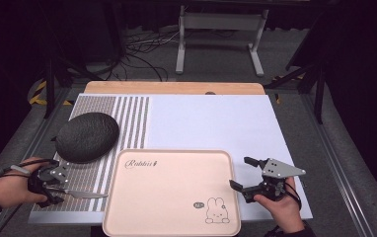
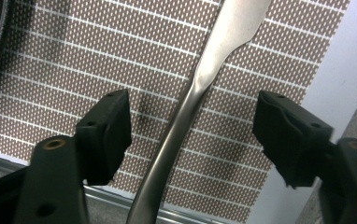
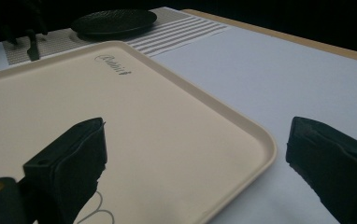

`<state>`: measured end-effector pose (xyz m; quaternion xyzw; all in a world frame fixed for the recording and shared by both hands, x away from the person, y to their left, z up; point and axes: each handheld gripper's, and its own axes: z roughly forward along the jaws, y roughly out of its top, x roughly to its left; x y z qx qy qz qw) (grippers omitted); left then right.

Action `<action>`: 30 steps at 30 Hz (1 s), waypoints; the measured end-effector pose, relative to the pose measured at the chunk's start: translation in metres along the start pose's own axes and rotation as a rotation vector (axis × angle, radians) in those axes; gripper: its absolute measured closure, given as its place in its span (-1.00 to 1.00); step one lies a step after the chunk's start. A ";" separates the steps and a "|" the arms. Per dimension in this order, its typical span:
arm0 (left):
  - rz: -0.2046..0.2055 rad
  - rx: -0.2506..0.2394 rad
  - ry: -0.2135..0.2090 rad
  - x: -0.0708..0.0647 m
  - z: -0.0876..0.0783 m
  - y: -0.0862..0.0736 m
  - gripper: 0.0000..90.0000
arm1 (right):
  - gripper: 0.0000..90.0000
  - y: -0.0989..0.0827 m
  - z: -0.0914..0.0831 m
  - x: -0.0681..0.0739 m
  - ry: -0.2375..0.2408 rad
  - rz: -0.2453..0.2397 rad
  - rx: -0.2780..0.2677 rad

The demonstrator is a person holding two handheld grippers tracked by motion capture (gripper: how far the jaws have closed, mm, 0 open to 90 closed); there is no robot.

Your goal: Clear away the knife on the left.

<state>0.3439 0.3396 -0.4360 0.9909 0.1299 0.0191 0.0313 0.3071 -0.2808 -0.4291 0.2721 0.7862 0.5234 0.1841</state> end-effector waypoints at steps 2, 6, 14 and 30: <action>0.012 0.003 -0.010 0.001 0.000 0.000 -0.09 | -0.86 0.000 0.000 0.000 0.001 -0.002 0.000; 0.057 0.028 -0.031 0.003 0.000 0.000 0.07 | -0.86 0.000 0.000 0.000 0.002 -0.004 -0.001; 0.124 0.071 -0.041 0.004 0.003 0.006 0.33 | -0.86 -0.002 0.001 -0.001 0.001 0.004 0.006; 0.247 0.145 -0.014 0.004 0.004 0.015 0.72 | -0.84 -0.003 0.002 -0.001 0.010 0.012 0.010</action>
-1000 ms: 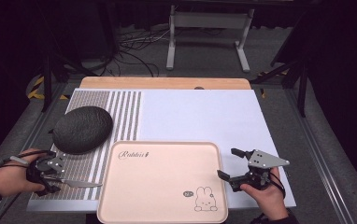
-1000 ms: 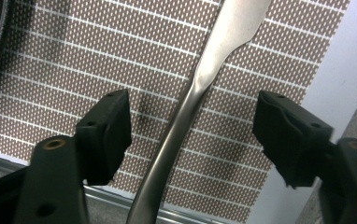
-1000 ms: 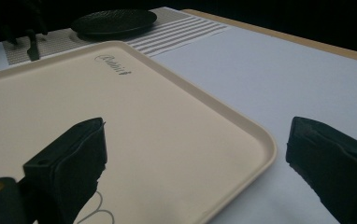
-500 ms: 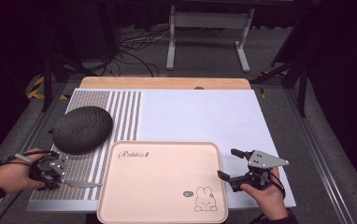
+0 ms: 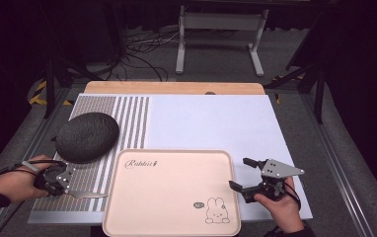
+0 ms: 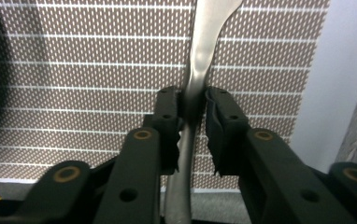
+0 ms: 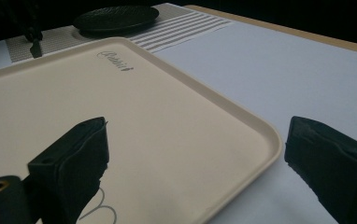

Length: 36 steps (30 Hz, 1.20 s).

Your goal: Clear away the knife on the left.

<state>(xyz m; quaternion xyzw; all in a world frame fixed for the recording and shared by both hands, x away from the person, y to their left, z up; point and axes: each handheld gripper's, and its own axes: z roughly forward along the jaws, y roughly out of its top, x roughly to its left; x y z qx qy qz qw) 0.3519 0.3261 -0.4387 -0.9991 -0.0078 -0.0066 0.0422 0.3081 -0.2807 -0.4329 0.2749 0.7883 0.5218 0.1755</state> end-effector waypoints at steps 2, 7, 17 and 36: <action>0.011 0.009 -0.003 0.000 0.000 0.001 0.76 | -0.84 0.000 0.000 0.000 0.008 0.001 0.000; 0.028 0.012 -0.003 0.000 0.000 0.001 0.77 | -0.83 -0.001 0.000 -0.001 0.015 0.011 -0.004; -0.002 0.010 -0.012 0.000 0.000 0.000 0.77 | -0.82 -0.001 0.000 0.000 0.018 0.013 -0.009; -0.187 -0.124 -0.020 0.008 -0.032 -0.013 0.78 | -0.82 0.001 -0.001 -0.001 0.025 0.025 -0.022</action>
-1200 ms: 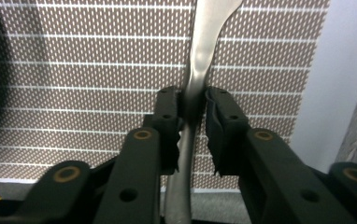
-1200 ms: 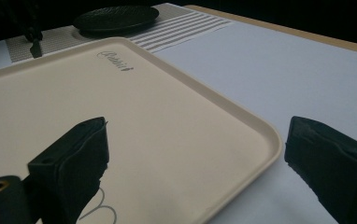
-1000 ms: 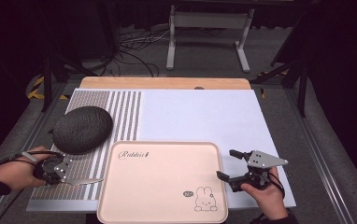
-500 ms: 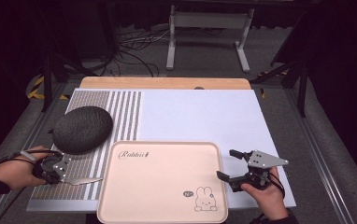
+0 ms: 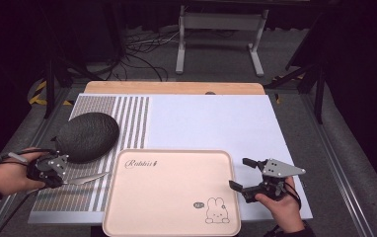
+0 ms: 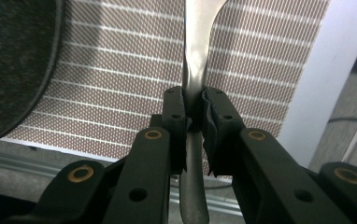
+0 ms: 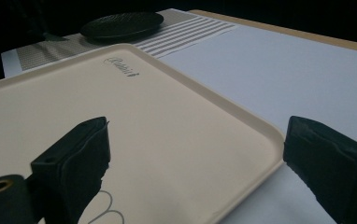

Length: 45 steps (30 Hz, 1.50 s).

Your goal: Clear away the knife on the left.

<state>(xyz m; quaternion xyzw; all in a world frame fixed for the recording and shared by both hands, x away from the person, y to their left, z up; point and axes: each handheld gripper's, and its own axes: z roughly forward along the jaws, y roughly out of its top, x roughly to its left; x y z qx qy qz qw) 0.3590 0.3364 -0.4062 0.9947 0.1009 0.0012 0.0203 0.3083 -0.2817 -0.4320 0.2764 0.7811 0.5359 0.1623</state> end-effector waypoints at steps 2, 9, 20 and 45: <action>-0.033 -0.026 -0.027 0.000 -0.005 0.002 0.78 | -0.82 0.000 0.000 0.000 0.001 0.000 0.000; -0.129 -0.086 -0.059 -0.001 -0.018 0.011 0.78 | -0.82 0.000 -0.001 0.000 0.001 0.000 0.000; -0.377 -0.115 -0.125 -0.005 -0.027 0.023 0.78 | -0.82 -0.001 -0.002 -0.001 -0.004 -0.001 0.001; -0.555 -0.264 -0.221 -0.038 -0.031 0.095 0.78 | -0.82 -0.001 -0.003 -0.001 -0.018 -0.013 0.009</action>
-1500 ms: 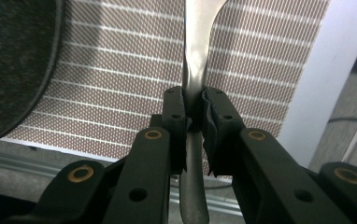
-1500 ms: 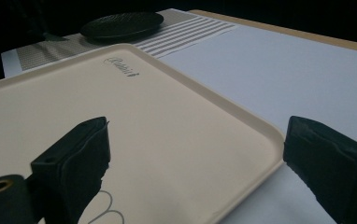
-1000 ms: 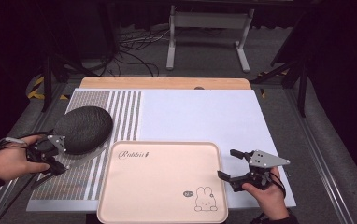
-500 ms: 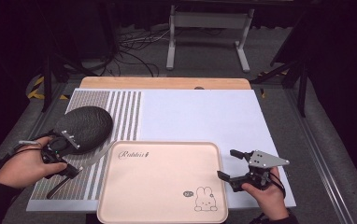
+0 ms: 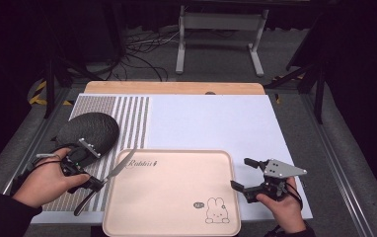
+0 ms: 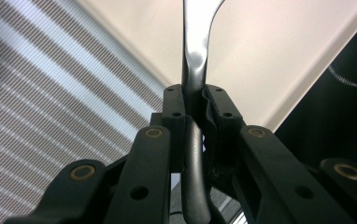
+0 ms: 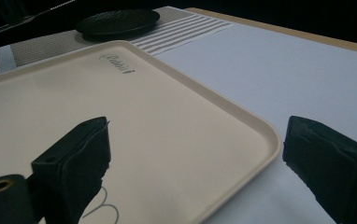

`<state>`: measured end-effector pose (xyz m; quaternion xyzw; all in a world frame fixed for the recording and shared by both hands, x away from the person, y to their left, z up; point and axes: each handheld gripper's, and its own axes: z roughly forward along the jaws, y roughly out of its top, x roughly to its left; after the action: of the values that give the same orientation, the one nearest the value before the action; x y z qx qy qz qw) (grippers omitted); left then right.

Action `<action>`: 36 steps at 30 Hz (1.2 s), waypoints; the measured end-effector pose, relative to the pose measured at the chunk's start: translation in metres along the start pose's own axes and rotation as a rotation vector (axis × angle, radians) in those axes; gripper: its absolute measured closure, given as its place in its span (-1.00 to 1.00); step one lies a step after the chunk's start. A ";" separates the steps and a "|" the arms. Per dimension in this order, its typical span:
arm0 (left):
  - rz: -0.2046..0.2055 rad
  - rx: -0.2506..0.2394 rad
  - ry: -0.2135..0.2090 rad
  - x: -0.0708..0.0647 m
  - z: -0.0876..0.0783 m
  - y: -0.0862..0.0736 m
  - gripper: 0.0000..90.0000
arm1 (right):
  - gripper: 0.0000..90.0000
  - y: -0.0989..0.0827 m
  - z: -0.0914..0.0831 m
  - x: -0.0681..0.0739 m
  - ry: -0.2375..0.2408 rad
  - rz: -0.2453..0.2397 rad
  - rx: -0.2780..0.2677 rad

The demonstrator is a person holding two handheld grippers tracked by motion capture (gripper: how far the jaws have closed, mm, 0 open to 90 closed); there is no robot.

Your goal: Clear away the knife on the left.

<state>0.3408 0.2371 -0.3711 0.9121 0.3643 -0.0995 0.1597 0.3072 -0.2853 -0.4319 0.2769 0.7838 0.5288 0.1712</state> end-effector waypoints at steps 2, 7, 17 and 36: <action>0.009 -0.016 0.001 -0.003 0.001 0.003 0.78 | -0.82 0.000 0.000 0.000 -0.001 0.000 0.000; 0.012 -0.018 -0.029 -0.010 0.009 0.010 0.78 | -0.82 0.000 -0.001 -0.001 -0.005 -0.001 0.000; 0.012 -0.048 -0.104 -0.023 0.029 0.027 0.78 | -0.82 -0.001 -0.002 -0.001 -0.005 0.002 -0.004; -0.047 -0.030 -0.137 -0.027 0.062 0.037 0.78 | -0.82 -0.001 -0.003 -0.001 -0.001 0.006 -0.006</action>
<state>0.3429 0.1719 -0.4125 0.8919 0.3753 -0.1597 0.1954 0.3064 -0.2888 -0.4315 0.2788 0.7813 0.5316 0.1711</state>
